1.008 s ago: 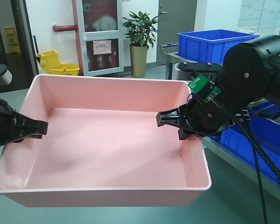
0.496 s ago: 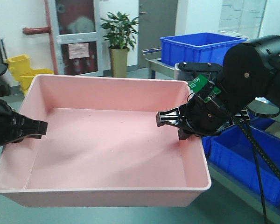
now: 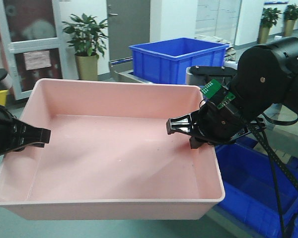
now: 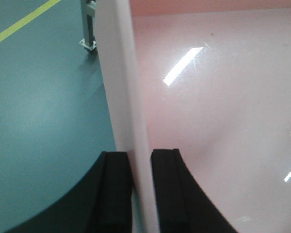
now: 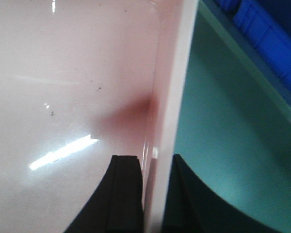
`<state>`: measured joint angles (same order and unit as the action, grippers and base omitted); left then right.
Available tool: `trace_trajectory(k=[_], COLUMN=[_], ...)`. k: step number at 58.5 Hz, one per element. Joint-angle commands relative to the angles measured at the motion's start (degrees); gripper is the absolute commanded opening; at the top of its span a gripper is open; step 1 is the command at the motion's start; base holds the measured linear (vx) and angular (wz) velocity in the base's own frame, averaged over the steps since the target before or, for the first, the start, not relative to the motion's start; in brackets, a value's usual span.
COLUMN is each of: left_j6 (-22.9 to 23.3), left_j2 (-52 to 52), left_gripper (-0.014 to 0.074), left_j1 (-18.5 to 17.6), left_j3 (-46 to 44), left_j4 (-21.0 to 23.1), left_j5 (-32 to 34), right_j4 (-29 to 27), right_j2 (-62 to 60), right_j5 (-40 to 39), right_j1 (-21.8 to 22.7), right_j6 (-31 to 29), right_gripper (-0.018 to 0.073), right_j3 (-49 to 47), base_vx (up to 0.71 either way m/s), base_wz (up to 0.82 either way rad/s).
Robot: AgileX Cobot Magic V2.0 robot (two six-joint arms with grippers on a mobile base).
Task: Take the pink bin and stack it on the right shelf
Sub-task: 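Hold the pink bin raised while the base drives to the table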
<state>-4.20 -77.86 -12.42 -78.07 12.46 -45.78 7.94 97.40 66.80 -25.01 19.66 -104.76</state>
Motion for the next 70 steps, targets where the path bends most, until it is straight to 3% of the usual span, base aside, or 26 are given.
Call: trace_trajectory(k=[1, 43, 70], left_j6=[-1.25, -1.25, -1.25], left_j2=[2.64, 2.64, 2.64], left_gripper=[-0.0001, -0.0001, -0.0001], left_j1=[-0.73, -0.73, -0.73], left_j3=[-2.15, -2.15, -2.15], left_j4=[3.95, 3.95, 3.90], left_j5=[4.19, 4.19, 4.18], right_j4=[2.21, 2.21, 2.21], right_j2=[-2.60, -2.60, -2.60], right_j5=[-4.47, -4.06, -4.06], right_j1=[0.45, 0.45, 0.45], right_j6=[-1.02, -1.02, -1.02], right_gripper=[-0.0011, -0.0011, -0.0011], right_j3=[-1.85, -1.85, -1.85], base_vx=[0.44, 0.43, 0.38], base_wz=[-0.26, -0.26, -0.52])
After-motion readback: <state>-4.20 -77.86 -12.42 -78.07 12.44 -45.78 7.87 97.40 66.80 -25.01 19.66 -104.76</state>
